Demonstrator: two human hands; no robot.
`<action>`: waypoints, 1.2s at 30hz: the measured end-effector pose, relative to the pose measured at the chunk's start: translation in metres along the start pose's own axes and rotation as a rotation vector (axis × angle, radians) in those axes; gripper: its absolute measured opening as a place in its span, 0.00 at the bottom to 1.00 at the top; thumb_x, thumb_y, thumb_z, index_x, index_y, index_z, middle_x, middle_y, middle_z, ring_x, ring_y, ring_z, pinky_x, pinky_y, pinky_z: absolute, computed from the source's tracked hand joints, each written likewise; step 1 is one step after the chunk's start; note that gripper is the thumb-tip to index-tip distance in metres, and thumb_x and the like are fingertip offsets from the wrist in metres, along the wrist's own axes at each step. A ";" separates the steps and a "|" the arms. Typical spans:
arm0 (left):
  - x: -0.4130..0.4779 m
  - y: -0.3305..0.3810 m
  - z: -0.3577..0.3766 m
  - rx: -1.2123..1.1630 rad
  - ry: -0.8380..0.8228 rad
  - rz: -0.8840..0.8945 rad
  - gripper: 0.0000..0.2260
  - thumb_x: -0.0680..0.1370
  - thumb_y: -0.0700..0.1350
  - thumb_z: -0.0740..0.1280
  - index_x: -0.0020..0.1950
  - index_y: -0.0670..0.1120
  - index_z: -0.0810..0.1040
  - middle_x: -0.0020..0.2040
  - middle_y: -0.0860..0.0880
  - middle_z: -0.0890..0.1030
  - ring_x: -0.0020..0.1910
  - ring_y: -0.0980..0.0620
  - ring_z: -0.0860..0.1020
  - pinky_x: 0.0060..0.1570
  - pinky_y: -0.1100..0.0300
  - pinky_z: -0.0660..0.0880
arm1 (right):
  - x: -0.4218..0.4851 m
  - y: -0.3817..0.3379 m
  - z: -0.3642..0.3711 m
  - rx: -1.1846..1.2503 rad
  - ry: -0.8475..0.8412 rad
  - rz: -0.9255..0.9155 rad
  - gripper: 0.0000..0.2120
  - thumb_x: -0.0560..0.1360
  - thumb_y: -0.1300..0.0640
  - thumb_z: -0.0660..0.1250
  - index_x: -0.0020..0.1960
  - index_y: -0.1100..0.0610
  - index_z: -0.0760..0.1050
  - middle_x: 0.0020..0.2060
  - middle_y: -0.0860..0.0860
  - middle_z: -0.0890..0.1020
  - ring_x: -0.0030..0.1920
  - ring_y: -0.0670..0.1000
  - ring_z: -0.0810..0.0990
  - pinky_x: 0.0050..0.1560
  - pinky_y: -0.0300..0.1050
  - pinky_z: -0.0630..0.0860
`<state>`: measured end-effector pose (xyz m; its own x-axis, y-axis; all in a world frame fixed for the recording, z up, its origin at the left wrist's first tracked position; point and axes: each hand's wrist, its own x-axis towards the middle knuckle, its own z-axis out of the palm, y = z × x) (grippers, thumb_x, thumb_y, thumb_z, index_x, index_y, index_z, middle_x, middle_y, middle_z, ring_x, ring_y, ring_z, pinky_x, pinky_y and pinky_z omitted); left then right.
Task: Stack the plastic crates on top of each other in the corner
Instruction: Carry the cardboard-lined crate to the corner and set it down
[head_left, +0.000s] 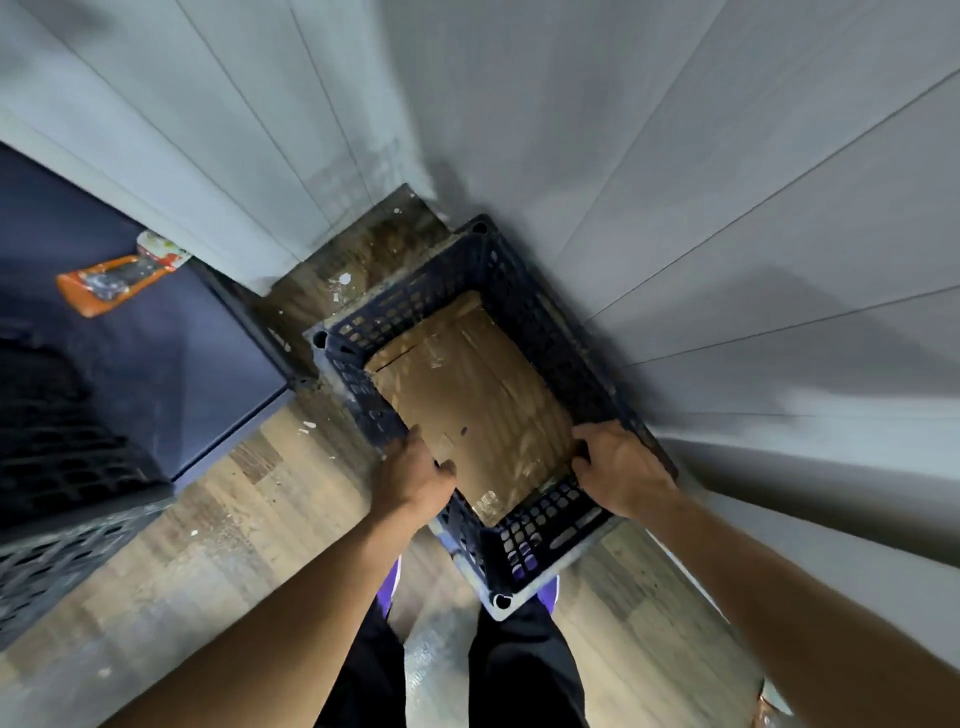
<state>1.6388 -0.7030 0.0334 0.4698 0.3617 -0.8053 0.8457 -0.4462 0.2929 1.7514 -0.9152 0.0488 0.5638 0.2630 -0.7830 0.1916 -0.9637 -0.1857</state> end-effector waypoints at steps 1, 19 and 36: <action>-0.004 0.000 -0.002 0.035 -0.014 0.015 0.33 0.79 0.50 0.67 0.79 0.43 0.55 0.75 0.39 0.64 0.73 0.40 0.66 0.70 0.48 0.66 | -0.009 0.001 0.003 0.021 -0.002 0.021 0.20 0.79 0.54 0.60 0.70 0.54 0.69 0.66 0.57 0.72 0.63 0.58 0.73 0.64 0.53 0.73; 0.013 -0.050 0.033 0.864 -0.159 0.573 0.25 0.76 0.51 0.70 0.72 0.53 0.69 0.70 0.52 0.71 0.70 0.48 0.67 0.71 0.53 0.62 | -0.067 -0.032 0.178 0.336 0.015 0.199 0.23 0.76 0.52 0.62 0.70 0.51 0.69 0.66 0.55 0.73 0.67 0.59 0.70 0.65 0.49 0.70; 0.042 -0.077 0.108 1.378 -0.177 0.791 0.26 0.77 0.67 0.55 0.72 0.58 0.68 0.66 0.49 0.76 0.64 0.46 0.73 0.68 0.54 0.61 | -0.046 -0.018 0.263 0.078 0.232 0.000 0.07 0.68 0.53 0.69 0.45 0.54 0.79 0.41 0.51 0.82 0.53 0.55 0.78 0.45 0.51 0.77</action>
<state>1.5658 -0.7413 -0.0787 0.5417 -0.3601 -0.7595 -0.4952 -0.8669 0.0578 1.5106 -0.9219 -0.0677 0.7349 0.2572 -0.6275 0.1337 -0.9621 -0.2377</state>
